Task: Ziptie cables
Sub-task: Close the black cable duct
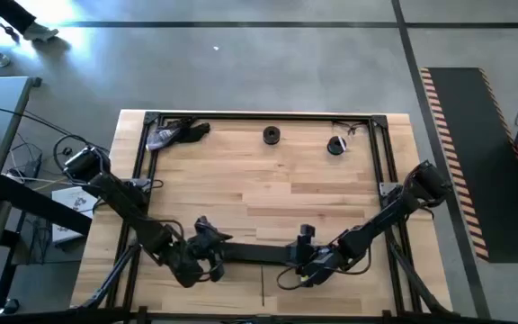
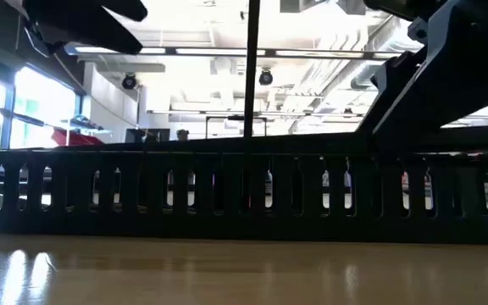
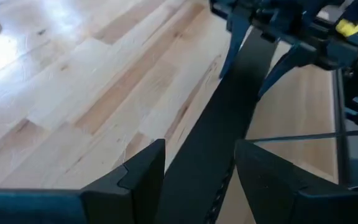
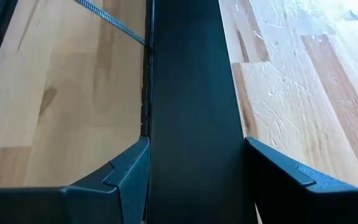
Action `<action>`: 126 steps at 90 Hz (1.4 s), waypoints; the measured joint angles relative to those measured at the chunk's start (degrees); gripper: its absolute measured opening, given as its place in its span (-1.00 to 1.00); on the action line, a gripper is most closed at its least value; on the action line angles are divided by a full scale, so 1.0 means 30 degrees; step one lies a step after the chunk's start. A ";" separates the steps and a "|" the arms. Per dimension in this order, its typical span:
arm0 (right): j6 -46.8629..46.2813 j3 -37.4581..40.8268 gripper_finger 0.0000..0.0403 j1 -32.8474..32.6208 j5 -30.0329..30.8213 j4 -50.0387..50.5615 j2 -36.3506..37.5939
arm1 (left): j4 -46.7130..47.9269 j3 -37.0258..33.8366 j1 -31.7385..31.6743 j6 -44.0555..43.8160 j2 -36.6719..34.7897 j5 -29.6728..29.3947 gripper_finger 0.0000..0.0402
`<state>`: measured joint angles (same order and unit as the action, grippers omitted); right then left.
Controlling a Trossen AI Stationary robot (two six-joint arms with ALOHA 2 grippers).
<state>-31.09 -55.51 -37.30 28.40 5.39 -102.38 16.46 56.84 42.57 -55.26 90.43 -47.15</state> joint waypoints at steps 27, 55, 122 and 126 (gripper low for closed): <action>0.0424 -0.0005 -0.08 -0.0029 -0.0513 -0.0078 0.0880 | -0.0057 0.0000 0.0000 0.0030 -0.0481 0.0131 -0.12; 0.0880 0.0029 -0.87 -0.0109 -0.0795 0.0029 0.0377 | -0.0014 0.0000 0.0138 -0.0067 -0.0092 0.0908 -0.12; 0.4595 0.0029 -0.23 0.3358 -0.2396 0.6876 0.1557 | 0.0073 0.0000 0.0160 0.0479 -0.0058 0.0505 -0.12; 0.4982 0.0029 -0.22 0.3814 -0.3311 0.6623 0.1572 | 0.0079 0.0000 0.0160 0.0501 -0.0058 0.0490 -0.12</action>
<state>-16.14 -55.42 -25.86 18.47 25.26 -97.67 16.70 56.84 43.05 -53.76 90.26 -45.68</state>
